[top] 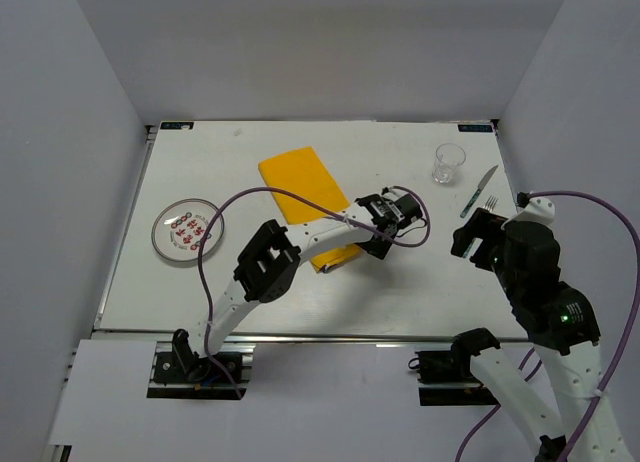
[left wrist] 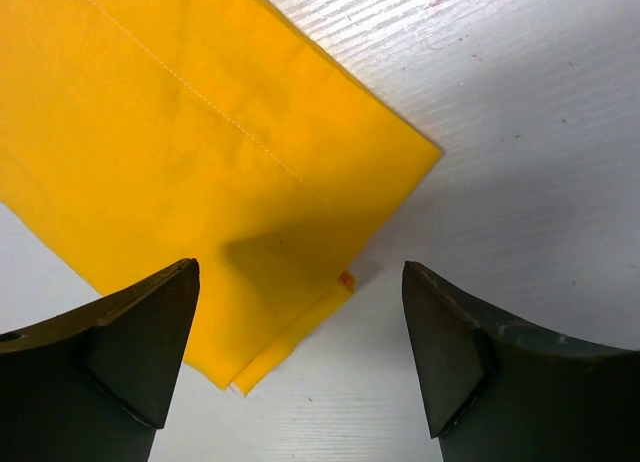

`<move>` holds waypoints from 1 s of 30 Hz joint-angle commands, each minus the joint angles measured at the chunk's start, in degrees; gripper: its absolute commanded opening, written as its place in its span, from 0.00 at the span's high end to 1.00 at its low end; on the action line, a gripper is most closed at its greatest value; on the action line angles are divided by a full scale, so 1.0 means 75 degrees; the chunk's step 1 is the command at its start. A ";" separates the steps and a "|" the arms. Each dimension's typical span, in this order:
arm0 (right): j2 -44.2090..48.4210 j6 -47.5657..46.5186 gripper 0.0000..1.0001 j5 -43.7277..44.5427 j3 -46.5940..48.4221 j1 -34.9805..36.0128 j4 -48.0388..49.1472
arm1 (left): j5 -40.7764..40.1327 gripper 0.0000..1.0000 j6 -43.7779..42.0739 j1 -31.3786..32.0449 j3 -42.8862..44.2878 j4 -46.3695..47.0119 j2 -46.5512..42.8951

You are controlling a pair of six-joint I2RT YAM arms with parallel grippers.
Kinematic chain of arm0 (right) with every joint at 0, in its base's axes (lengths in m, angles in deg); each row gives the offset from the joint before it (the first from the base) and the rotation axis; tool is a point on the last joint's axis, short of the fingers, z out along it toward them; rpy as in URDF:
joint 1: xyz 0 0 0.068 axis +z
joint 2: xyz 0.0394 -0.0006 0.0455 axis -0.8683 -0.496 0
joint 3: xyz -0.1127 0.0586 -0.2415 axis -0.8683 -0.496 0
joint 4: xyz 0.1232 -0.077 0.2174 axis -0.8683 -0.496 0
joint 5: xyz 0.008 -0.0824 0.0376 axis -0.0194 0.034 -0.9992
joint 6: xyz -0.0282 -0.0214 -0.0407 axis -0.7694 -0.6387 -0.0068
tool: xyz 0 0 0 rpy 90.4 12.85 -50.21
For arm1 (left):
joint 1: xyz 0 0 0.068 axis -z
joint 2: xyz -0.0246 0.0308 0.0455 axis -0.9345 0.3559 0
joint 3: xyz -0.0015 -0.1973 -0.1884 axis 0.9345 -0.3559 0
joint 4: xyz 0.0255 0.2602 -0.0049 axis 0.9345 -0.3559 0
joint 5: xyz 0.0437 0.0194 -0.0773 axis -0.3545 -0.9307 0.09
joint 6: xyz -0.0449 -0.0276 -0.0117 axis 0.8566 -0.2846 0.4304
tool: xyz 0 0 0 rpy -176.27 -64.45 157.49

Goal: Set the dinner table for one person

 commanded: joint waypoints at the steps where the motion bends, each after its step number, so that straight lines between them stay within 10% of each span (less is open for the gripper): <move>1: 0.0070 -0.0146 0.11 -0.0202 -0.0100 -0.0006 0.0141 | -0.0272 0.09 -0.0343 0.0029 0.0256 0.0103 0.0003; 10: 0.0175 -0.0192 0.11 -0.0391 -0.0101 -0.0006 0.0165 | -0.0225 0.18 -0.1796 0.0029 0.0408 0.1100 0.0354; 14: 0.0222 -0.0192 0.11 -0.0344 -0.0089 -0.0017 0.0153 | -0.0178 0.43 -0.1961 0.0029 0.0444 0.1112 0.0507; 15: 0.0233 -0.0216 0.11 -0.0367 -0.0089 -0.0018 0.0165 | -0.0178 0.64 -0.1996 0.0029 0.0432 0.1158 0.0531; 19: 0.0210 -0.0192 0.11 -0.0391 -0.0124 -0.0017 0.0212 | -0.0622 0.98 -0.1832 0.0029 0.0444 0.1416 0.0344; 30: 0.0070 -0.0076 0.11 -0.0613 -0.0428 -0.0006 0.0621 | -0.2602 1.00 -0.0336 -0.0275 -0.0118 0.1780 -0.1120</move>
